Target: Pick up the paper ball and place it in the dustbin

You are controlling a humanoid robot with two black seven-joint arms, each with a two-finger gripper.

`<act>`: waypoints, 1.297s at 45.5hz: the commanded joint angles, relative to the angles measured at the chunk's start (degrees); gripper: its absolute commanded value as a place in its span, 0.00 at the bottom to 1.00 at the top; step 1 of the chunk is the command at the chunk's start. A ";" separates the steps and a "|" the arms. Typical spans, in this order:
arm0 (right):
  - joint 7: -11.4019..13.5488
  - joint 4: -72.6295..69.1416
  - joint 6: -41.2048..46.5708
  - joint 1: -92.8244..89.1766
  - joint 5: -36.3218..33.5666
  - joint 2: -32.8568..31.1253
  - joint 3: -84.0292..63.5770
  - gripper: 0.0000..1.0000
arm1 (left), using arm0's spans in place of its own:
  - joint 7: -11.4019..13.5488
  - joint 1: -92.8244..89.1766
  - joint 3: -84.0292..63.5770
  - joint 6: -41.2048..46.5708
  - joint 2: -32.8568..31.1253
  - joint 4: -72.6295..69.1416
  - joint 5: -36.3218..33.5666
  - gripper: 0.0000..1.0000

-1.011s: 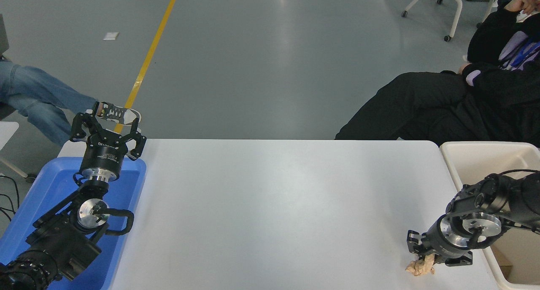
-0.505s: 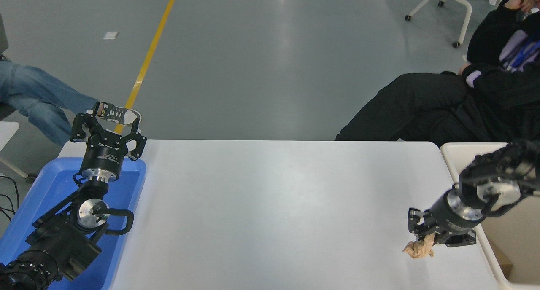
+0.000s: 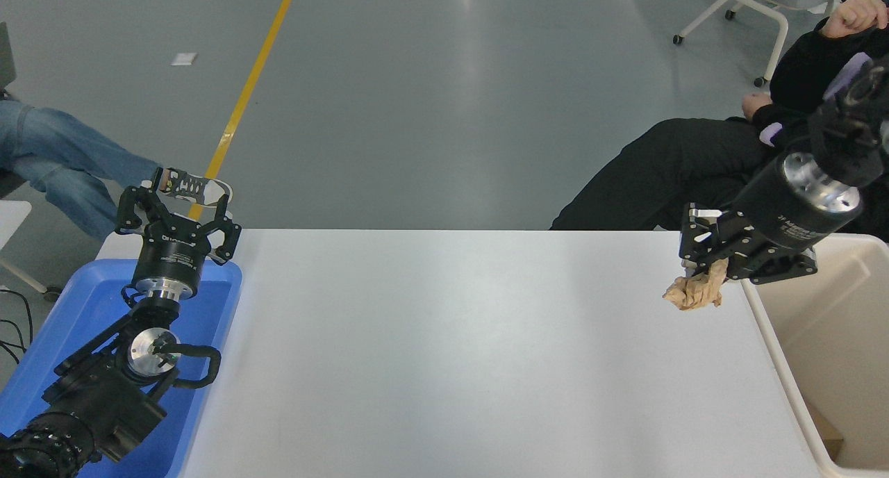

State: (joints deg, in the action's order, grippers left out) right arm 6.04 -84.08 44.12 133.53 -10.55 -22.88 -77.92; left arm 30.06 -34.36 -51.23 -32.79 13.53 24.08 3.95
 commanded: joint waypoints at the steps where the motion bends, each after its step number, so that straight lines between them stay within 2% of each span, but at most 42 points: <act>1: -0.07 -1.88 0.88 7.19 -0.70 0.12 -1.62 0.00 | 0.00 0.00 -0.01 -0.08 0.00 0.00 0.00 0.99; 28: -0.07 1.81 0.88 6.84 -2.02 -0.41 -8.03 0.00 | 0.00 0.00 -0.01 0.00 0.00 0.00 0.00 0.99; 36: 0.02 5.33 0.88 2.89 -2.02 -3.83 -13.31 0.00 | 0.00 0.00 0.08 0.00 0.00 0.00 0.00 0.99; 47: 0.02 13.32 -10.36 -10.29 -2.02 -11.48 -12.35 0.00 | 0.09 0.00 0.08 0.00 0.00 0.00 0.00 0.99; 59: 0.02 21.05 -32.16 -28.39 -4.66 -19.04 -7.44 0.00 | 0.09 0.00 0.08 0.00 0.00 0.00 0.00 0.99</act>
State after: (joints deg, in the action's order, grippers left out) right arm 6.06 -69.87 27.82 119.72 -13.89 -35.08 -89.24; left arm 30.14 -34.36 -51.16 -32.79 13.53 24.09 3.95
